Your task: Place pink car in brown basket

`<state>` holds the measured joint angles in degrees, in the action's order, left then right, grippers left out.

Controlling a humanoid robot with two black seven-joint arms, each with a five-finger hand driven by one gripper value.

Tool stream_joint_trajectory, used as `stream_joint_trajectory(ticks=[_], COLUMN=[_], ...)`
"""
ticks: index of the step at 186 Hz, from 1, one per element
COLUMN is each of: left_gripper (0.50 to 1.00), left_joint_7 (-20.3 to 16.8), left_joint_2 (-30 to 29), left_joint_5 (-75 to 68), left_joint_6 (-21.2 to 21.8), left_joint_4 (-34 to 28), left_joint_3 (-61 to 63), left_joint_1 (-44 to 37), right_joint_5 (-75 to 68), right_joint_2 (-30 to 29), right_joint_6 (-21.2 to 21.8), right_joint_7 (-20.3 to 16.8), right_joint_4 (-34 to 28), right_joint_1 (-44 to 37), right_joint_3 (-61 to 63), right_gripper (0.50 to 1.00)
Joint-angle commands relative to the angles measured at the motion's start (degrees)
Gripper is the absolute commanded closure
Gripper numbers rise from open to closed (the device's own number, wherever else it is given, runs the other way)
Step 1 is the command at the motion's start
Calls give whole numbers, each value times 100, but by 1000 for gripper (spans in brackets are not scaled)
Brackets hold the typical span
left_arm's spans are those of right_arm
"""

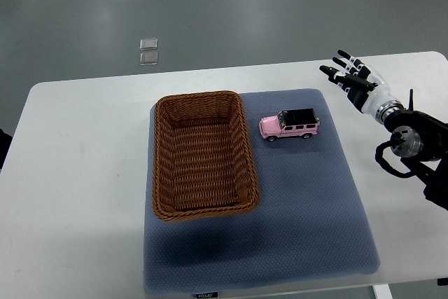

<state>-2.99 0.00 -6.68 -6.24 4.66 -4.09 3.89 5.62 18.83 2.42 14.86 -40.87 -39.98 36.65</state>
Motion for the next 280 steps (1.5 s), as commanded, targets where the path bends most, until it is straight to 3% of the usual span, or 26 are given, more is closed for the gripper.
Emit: stream_joint_trajectory(ticks=[1,178,226,280], left_gripper=[500,500,500,500], left_joint_7=[0,0,0,0], left_joint_2=[0,0,0,0], left_joint_5=[0,0,0,0], left_joint_6=[0,0,0,0], left_joint_4=[0,9,-18,-18], left_joint_3=[-4,-13,-22,-22], left_joint_1=[-3,-3,-12,-47], right_joint_5=[0,0,0,0], right_joint_2=[-11,-20,7,-2], right_joint_6=[4,30,425,373], right_joint_7=[0,0,0,123], right_joint_4=[0,-9,0,0], right_joint_1=[-1,42,25,42], right_joint_3=[0,0,0,9], right_gripper=[581,581,581,581])
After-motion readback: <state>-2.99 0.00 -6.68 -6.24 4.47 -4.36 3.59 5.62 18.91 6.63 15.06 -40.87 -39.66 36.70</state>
